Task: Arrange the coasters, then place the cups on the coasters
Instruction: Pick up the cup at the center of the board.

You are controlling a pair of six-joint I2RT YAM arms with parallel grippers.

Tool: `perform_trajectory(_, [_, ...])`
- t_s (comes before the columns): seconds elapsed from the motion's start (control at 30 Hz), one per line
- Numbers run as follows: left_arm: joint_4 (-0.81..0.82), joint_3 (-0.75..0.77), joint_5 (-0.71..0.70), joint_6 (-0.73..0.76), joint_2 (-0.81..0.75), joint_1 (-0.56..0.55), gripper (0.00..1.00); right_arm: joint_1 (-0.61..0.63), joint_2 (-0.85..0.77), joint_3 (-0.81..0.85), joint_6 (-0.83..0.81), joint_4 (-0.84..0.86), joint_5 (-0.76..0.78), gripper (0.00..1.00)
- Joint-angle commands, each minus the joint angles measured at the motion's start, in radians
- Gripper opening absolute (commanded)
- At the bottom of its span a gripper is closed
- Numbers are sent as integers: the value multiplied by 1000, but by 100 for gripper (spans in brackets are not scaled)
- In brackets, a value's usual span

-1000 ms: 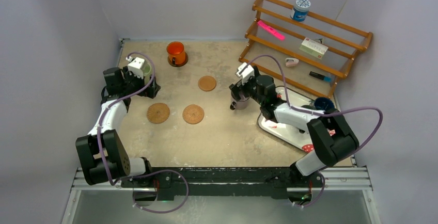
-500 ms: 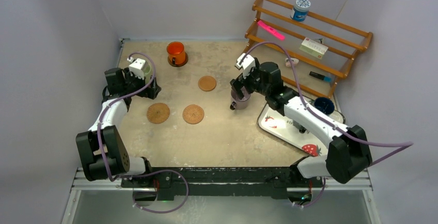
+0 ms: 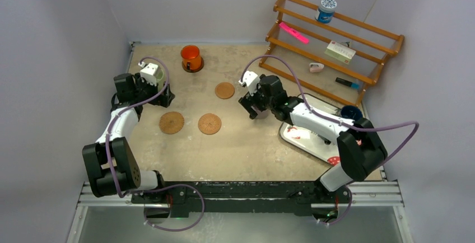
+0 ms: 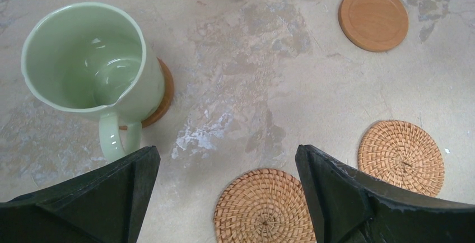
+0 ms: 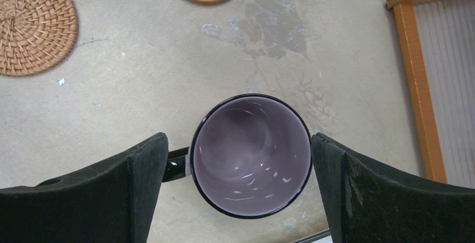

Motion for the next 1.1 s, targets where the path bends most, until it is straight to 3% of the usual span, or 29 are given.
perform_trajectory(0.0, [30,1,6,13,-14,-4,100,43,14,39,-57,20,142,99])
perform_trajectory(0.3, [31,3,10,14,-6,-3,100,46,49,18,-101,-25,336,99])
perform_trajectory(0.47, [30,2,9,16,-8,-5,100,45,-13,-18,-113,-72,356,99])
perform_trajectory(1.07, [27,2,16,20,-9,-4,100,-52,-98,-81,-70,-185,257,99])
